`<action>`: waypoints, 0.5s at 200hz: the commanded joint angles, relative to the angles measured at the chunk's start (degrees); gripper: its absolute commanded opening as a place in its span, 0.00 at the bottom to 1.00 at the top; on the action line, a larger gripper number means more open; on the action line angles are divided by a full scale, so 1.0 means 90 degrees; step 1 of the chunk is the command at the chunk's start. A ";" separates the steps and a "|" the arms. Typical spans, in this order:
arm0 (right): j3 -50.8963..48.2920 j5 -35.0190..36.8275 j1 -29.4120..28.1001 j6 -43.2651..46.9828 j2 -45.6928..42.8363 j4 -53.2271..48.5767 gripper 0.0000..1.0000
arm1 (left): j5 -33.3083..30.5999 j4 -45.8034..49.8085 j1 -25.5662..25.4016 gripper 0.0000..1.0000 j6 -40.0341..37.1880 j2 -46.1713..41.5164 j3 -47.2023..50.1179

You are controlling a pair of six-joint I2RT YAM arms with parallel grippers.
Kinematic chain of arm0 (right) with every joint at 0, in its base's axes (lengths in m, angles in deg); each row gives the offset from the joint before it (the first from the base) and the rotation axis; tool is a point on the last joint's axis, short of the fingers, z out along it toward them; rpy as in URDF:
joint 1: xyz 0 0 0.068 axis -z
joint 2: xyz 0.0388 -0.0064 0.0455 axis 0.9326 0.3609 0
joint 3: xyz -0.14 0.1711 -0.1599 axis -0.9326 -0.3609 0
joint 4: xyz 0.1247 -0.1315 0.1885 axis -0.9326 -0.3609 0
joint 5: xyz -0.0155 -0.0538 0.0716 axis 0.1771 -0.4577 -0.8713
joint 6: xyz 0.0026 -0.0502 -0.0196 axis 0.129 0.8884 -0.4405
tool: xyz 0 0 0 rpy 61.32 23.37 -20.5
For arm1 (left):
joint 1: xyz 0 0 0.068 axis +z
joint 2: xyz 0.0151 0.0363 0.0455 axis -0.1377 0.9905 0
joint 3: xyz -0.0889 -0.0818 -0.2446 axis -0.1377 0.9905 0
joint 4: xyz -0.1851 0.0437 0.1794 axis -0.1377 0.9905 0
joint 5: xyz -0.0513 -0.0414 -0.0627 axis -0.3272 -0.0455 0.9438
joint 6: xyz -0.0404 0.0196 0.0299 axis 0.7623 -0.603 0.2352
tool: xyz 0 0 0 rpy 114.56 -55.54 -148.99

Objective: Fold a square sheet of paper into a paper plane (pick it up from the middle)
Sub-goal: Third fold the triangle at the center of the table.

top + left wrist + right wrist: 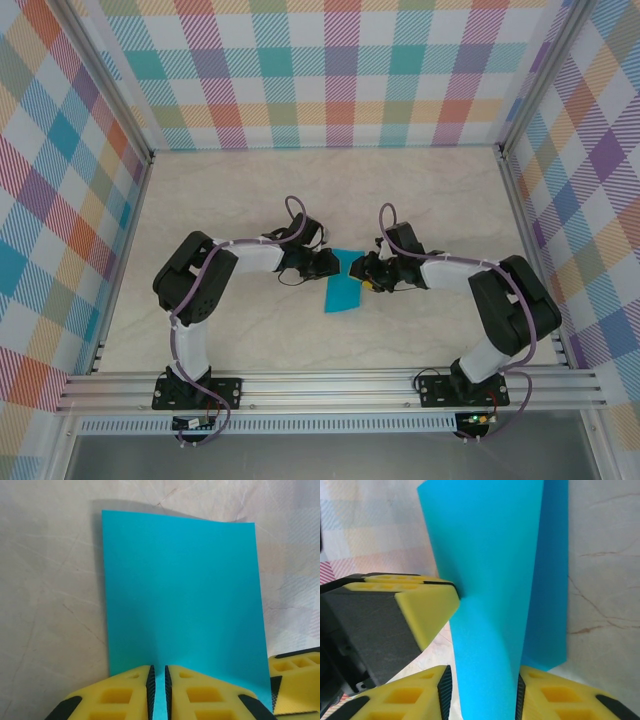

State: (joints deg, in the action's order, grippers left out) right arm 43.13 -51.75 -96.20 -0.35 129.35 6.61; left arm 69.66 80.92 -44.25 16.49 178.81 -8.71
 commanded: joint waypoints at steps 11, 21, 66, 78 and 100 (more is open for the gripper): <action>0.0262 0.0086 0.0046 0.0114 0.0252 -0.0539 0.23 | -0.0030 0.0197 -0.0015 0.23 -0.0130 -0.0315 0.0261; 0.0282 0.0150 0.0045 0.0044 0.0282 -0.0597 0.21 | -0.0086 0.0357 -0.0015 0.30 -0.0266 -0.0515 0.0253; 0.0341 0.0020 0.0041 -0.0040 0.0394 -0.0574 0.10 | -0.0311 0.0938 -0.0246 0.46 -0.1092 -0.1731 0.0536; 0.0321 -0.0053 0.0040 -0.0091 0.0375 -0.0462 0.10 | -0.0576 0.1230 -0.0454 0.48 -0.1407 -0.1972 0.0597; 0.0367 -0.0213 0.0040 -0.0164 0.0346 -0.0445 0.09 | -0.1388 0.1721 -0.1076 0.49 -0.1925 -0.2303 0.0814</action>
State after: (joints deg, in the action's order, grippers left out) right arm 44.55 -51.33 -96.20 -0.78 132.39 2.54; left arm 64.31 89.10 -48.38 6.55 161.17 -4.04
